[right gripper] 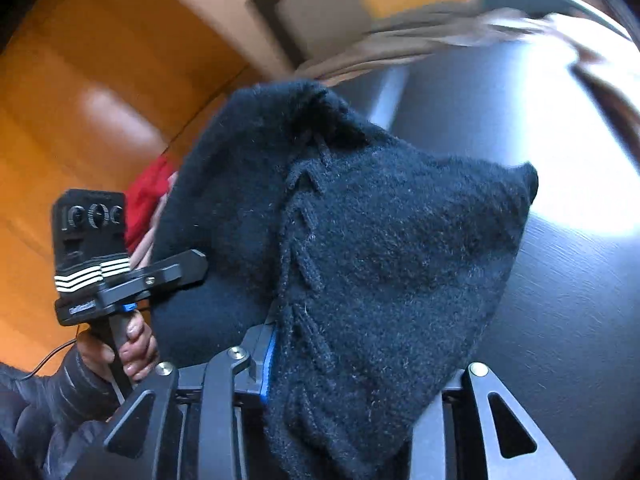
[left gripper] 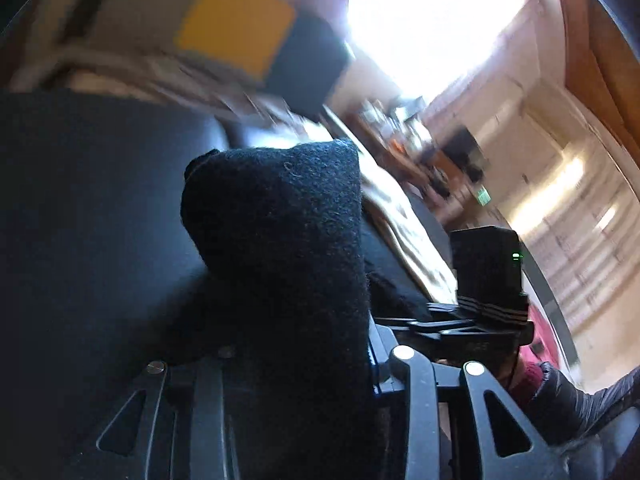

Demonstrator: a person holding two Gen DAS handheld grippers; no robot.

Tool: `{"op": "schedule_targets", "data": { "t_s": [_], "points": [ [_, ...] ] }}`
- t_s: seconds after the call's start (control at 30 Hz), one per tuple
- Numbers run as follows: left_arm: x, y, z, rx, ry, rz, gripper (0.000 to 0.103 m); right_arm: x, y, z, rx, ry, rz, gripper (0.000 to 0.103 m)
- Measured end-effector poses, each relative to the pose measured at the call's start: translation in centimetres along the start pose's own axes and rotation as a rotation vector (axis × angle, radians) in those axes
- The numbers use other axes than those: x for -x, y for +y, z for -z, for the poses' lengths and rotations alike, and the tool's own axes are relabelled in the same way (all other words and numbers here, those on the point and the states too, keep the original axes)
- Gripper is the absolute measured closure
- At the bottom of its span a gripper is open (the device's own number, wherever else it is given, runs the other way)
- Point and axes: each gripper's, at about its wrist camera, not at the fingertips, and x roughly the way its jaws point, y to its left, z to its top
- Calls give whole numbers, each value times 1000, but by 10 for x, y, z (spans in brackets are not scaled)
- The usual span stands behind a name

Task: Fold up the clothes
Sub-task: 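Lift the folded sweater with both grippers and carry it toward the clothes stack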

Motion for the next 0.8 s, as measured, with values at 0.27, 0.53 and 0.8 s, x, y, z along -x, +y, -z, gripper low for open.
{"op": "schedule_targets", "data": {
  "t_s": [0.27,0.53,0.8],
  "points": [
    [208,48,-30,42,-404,-291,67,-117,176,-110,384,66,-256,70],
    [362,125,-88,267,-645,-478,66,-210,377,-241,645,61,-467,70],
    [326,296,-48,647,-567,-501,62,-401,380,-257,567,323,-246,59]
  ]
}}
